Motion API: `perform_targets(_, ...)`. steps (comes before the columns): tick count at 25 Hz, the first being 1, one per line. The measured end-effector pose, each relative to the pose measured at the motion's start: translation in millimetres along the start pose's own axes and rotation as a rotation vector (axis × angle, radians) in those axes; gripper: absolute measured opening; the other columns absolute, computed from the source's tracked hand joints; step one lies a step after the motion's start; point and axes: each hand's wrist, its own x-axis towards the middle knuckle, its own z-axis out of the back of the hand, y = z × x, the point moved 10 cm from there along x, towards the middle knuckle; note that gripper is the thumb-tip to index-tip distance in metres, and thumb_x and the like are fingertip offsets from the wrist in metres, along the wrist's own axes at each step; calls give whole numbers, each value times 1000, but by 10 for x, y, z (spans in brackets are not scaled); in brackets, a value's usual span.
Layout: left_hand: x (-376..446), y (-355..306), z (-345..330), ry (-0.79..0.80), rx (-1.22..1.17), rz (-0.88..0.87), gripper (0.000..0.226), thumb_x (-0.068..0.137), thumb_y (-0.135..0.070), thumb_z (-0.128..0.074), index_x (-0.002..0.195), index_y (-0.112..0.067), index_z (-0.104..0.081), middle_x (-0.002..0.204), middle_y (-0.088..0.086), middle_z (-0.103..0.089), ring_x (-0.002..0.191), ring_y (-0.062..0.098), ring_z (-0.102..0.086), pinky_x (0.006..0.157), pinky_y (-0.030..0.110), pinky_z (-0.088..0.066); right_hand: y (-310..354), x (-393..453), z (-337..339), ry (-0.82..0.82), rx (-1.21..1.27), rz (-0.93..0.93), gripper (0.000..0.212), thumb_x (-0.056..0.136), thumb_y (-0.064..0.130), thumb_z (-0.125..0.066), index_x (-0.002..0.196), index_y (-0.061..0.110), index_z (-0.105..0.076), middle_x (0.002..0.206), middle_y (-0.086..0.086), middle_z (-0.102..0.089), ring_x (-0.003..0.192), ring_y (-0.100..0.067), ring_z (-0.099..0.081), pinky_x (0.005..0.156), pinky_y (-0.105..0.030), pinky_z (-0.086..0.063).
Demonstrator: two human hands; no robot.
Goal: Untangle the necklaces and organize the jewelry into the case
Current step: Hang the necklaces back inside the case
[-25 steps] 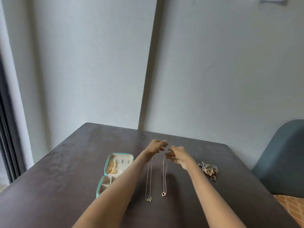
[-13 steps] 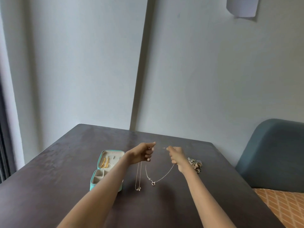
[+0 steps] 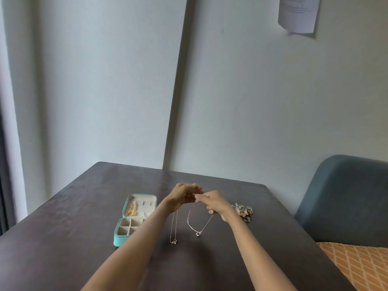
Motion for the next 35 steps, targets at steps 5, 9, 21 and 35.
perform_targets(5, -130, 57, -73, 115, 193, 121, 27, 96, -20, -45, 89, -2, -65, 65, 8, -64, 57, 23, -63, 63, 30, -55, 17, 8, 178, -139, 122, -52, 30, 88, 36, -61, 68, 14, -55, 51, 4, -31, 45, -9, -28, 42, -19, -25)
perform_targets(9, -167, 57, -97, 185, 125, 183, 33, 98, -31, -43, 79, -8, -59, 52, -1, -43, 48, 15, -50, 59, 27, -49, -217, 32, 130, -202, 260, -93, 30, 90, 37, -59, 76, 12, -53, 55, 4, -25, 46, -9, -24, 43, -21, -22)
perform_targets(21, -14, 76, 306, -147, -569, -39, 21, 97, -17, -48, 80, -9, -57, 89, 14, -73, 80, 25, -72, 81, 36, -56, -271, 27, -271, -180, 100, 42, 26, 93, 28, -54, 71, 13, -53, 52, 6, -39, 46, -7, -35, 47, -21, -31)
perform_targets(35, -178, 577, -146, 114, 360, 500, 42, 100, -24, -29, 61, -13, -40, 40, -2, -37, 32, 10, -30, 44, 21, -32, -384, -95, -102, -245, 371, 18, 26, 91, 28, -59, 73, 10, -53, 51, 3, -39, 40, -7, -35, 41, -20, -31)
